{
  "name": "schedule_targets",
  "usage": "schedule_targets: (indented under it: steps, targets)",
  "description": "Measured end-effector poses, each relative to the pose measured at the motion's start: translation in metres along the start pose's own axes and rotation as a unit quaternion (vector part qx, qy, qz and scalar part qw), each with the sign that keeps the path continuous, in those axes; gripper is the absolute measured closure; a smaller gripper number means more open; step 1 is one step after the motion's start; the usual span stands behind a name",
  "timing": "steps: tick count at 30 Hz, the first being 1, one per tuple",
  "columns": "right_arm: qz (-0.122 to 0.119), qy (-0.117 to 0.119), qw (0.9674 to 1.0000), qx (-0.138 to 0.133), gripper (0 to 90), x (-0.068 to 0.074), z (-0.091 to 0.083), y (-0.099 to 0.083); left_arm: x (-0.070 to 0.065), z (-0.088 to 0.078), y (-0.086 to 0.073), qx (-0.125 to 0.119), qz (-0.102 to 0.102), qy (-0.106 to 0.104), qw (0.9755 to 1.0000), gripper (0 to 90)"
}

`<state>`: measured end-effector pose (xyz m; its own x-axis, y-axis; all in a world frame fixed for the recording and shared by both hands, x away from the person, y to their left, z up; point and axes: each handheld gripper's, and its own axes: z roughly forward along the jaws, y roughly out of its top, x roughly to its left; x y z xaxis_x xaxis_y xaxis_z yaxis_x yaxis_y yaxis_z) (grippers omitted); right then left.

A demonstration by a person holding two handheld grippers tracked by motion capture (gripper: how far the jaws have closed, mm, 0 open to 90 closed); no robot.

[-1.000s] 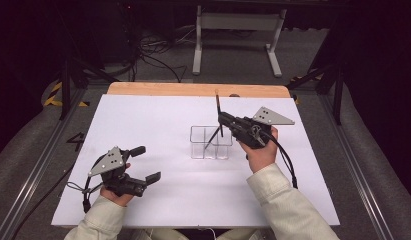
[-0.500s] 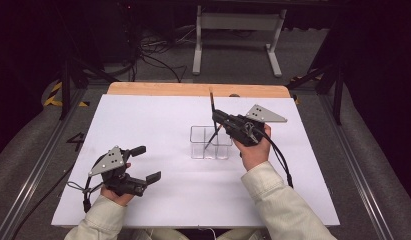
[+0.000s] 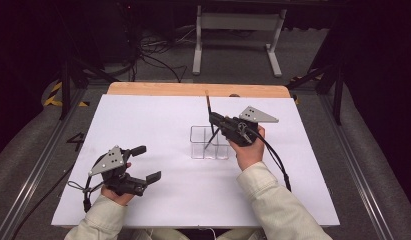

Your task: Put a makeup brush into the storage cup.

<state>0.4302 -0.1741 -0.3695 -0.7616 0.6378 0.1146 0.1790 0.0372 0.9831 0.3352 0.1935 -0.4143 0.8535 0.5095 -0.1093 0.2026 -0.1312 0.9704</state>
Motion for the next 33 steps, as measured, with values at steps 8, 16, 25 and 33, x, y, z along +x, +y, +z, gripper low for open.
schedule_targets:
  steps: [8, 16, 25, 33]
  targets:
    - [0.002, -0.006, 0.9998, 0.02, 83.1, -0.001, 0.004, -0.007, 0.0, 0.0, 0.0, -0.001, 0.001, 0.0, 1.0, 0.1]
    - [0.003, -0.012, 0.9992, 0.038, 83.1, -0.002, 0.006, -0.012, 0.0, -0.001, 0.0, -0.002, 0.001, 0.0, 1.0, 0.2]
    - [0.009, -0.017, 0.999, 0.04, 83.0, -0.004, 0.006, -0.02, 0.0, -0.001, 0.0, -0.002, 0.002, -0.001, 1.0, 0.2]
    - [0.013, -0.018, 0.9984, 0.053, 82.9, -0.005, 0.007, -0.027, 0.0, -0.001, 0.0, -0.002, 0.002, -0.001, 1.0, 0.2]
